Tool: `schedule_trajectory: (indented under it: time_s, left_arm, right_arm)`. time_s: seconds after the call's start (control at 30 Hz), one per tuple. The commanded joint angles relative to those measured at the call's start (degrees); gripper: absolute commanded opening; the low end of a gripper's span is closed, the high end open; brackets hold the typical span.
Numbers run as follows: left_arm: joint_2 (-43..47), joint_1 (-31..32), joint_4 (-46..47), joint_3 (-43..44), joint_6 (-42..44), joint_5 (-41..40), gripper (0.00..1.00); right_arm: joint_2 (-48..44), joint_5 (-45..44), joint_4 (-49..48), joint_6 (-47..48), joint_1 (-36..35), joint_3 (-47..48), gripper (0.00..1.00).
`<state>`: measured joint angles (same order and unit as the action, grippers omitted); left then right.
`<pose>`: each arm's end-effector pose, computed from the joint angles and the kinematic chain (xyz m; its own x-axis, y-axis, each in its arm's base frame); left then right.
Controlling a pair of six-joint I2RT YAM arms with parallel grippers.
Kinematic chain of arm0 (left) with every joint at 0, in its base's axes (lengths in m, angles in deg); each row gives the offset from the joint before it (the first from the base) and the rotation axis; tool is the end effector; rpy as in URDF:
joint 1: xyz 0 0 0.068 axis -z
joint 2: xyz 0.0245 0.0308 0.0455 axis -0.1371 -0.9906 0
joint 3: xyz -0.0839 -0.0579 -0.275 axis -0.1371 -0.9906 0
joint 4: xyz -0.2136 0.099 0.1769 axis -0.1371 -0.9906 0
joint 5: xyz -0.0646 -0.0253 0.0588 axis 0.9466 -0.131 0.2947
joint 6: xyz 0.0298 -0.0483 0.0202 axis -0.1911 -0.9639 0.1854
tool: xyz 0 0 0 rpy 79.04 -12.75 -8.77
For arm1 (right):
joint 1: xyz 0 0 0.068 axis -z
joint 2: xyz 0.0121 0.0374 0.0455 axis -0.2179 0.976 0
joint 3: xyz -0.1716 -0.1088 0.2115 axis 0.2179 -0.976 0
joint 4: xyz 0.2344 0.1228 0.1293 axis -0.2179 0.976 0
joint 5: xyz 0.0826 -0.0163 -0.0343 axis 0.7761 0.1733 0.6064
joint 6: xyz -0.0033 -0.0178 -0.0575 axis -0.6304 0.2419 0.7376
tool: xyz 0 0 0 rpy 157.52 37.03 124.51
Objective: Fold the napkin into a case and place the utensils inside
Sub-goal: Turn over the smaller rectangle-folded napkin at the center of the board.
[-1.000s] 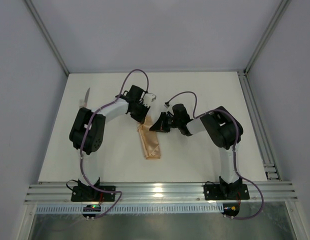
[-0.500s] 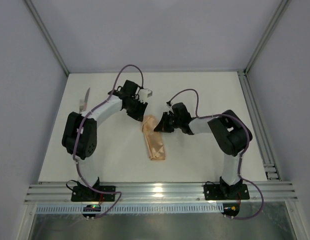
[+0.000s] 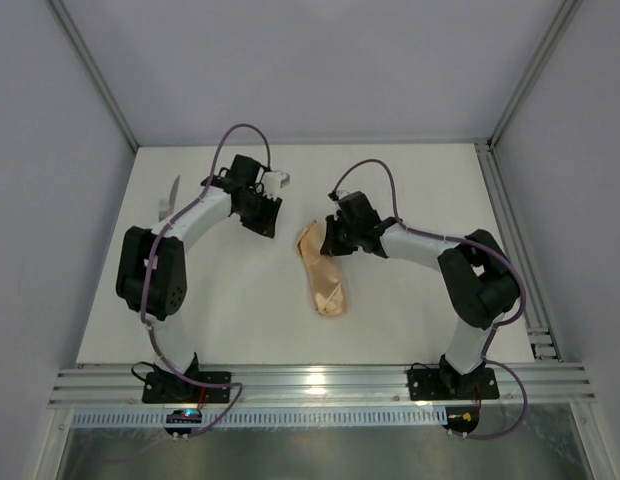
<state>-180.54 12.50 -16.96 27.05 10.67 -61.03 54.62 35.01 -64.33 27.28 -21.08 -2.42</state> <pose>0.3988 -0.1628 0.2259 -0.7829 0.4005 -0.4760 0.5479 0.8063 -0.2227 0.3371 0.2366 0.1641 -0.8253 -0.0423 -0.5631 -0.3489 0.8222 0.4496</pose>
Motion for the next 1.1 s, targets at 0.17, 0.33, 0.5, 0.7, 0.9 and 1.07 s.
schedule_trajectory:
  time_s: [0.17,0.33,0.5,0.7,0.9,1.07]
  left_arm:
    - [4.0,-3.2,-0.5,0.8,0.1,0.2,0.29]
    - [4.7,-5.6,-0.4,0.5,0.7,0.0,0.29]
    - [5.5,-6.9,-0.3,0.2,1.0,-0.3,0.29]
    - [6.1,-7.9,-0.2,0.1,1.2,-0.5,0.29]
    - [6.2,-8.8,0.1,0.3,1.2,-0.5,0.30]
    - [6.2,-9.3,0.3,0.7,0.9,-0.5,0.30]
  right_arm:
    - [-3.0,-16.7,19.7,15.4,-1.4,7.4,0.03]
    - [-4.9,-22.6,26.6,20.6,-1.5,7.7,0.03]
    - [-6.0,-30.0,32.0,24.1,-1.4,9.0,0.03]
    - [-7.0,-39.7,37.5,27.3,-1.4,10.6,0.03]
    - [-5.8,-53.9,42.0,29.1,-2.4,11.3,0.03]
    - [0.1,-63.4,42.8,29.6,-5.8,10.9,0.03]
